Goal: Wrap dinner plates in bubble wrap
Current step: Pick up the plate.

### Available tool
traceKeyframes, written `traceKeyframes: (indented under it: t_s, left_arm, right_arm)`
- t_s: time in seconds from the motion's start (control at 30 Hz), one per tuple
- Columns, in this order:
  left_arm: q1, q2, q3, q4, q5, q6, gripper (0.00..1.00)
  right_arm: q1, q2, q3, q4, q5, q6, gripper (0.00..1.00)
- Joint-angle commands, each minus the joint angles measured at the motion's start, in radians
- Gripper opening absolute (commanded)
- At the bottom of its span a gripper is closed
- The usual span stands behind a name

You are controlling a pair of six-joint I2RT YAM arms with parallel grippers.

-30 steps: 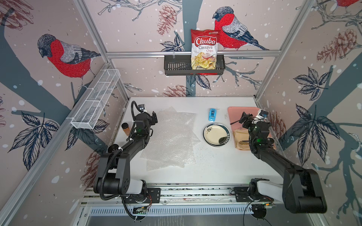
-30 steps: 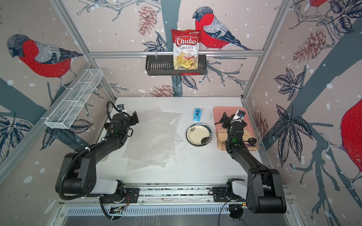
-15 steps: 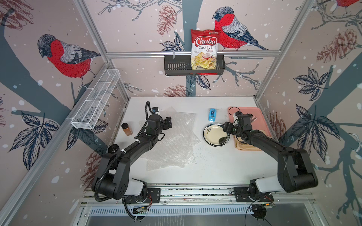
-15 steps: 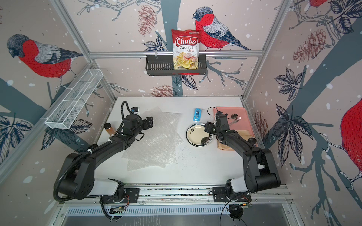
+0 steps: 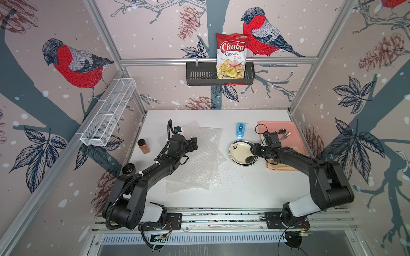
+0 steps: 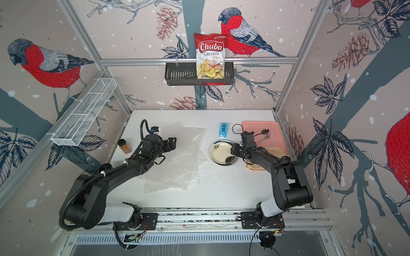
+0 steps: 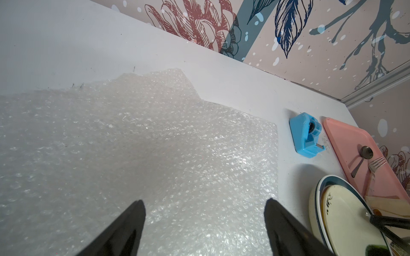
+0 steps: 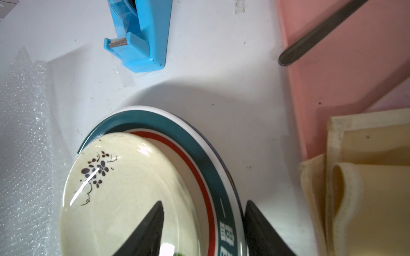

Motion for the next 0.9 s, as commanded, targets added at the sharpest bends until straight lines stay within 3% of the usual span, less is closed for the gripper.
traceKeyframes:
  t_s: [0.0, 0.2, 0.87]
  left_arm:
    - [-0.003, -0.004, -0.001, 0.029, 0.005, -0.019, 0.88]
    - [-0.005, 0.002, 0.001, 0.028, 0.005, -0.021, 0.88]
    - [-0.007, -0.003, 0.0, 0.008, -0.018, -0.034, 0.88]
  right_arm:
    - [0.003, -0.034, 0.015, -0.037, 0.053, 0.01, 0.6]
    - [0.003, -0.103, 0.037, -0.086, 0.059, -0.018, 0.61]
    - [0.027, 0.002, 0.007, -0.061, -0.071, 0.024, 0.43]
